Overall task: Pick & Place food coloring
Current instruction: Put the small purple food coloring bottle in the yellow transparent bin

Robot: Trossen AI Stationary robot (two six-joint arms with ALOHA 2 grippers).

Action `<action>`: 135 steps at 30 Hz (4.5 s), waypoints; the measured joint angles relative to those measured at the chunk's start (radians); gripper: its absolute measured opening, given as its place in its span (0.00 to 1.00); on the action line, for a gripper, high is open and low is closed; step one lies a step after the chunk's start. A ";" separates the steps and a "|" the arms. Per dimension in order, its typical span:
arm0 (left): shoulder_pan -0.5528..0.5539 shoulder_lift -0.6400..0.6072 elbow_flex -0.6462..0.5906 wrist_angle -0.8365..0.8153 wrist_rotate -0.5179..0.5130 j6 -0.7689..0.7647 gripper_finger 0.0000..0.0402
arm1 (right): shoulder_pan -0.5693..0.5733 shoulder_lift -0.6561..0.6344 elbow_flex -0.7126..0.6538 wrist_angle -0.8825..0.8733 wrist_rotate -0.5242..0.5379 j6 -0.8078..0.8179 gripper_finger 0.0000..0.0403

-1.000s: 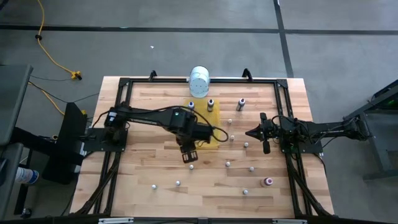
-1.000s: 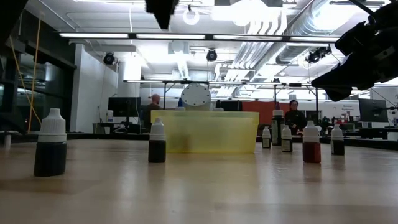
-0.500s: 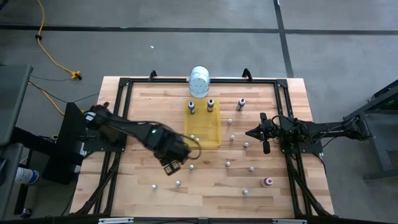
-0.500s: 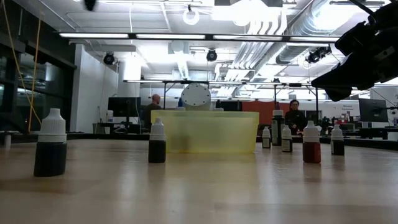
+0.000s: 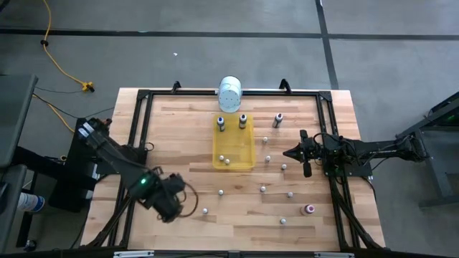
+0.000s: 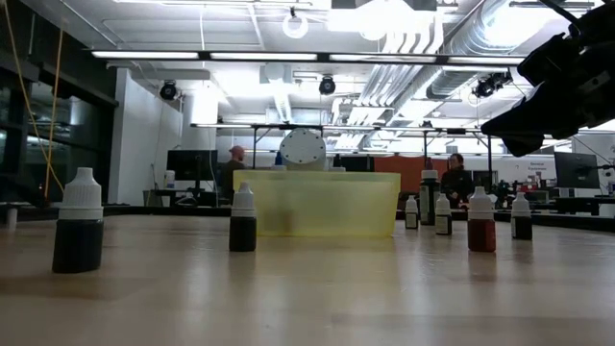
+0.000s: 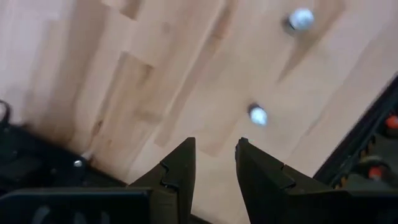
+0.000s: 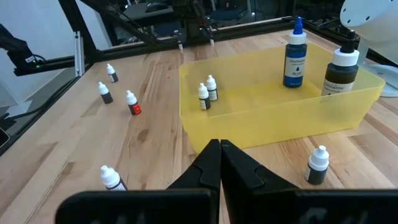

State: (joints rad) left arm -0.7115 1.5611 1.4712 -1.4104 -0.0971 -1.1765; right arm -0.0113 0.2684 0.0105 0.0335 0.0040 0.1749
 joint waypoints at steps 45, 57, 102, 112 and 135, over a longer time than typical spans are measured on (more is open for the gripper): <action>-0.169 0.059 -0.490 0.762 -0.098 1.022 0.55 | 0.000 0.000 0.000 0.000 0.000 0.000 0.00; -0.137 0.061 -0.490 0.771 -0.043 1.023 0.55 | 0.000 0.000 0.000 0.000 0.000 0.000 0.00; -0.137 0.060 -0.474 0.783 -0.022 0.750 0.09 | 0.000 0.001 0.000 0.000 0.000 0.000 0.00; -0.086 0.060 -0.306 0.657 -0.020 0.598 0.09 | 0.000 0.001 0.000 0.000 0.000 0.000 0.00; 0.392 0.060 0.030 0.382 -0.010 0.568 0.09 | 0.000 0.001 0.000 0.000 0.000 0.000 0.00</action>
State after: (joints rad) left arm -0.3191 1.6211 1.5017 -1.0282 -0.1071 -0.6086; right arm -0.0113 0.2691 0.0105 0.0334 0.0040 0.1749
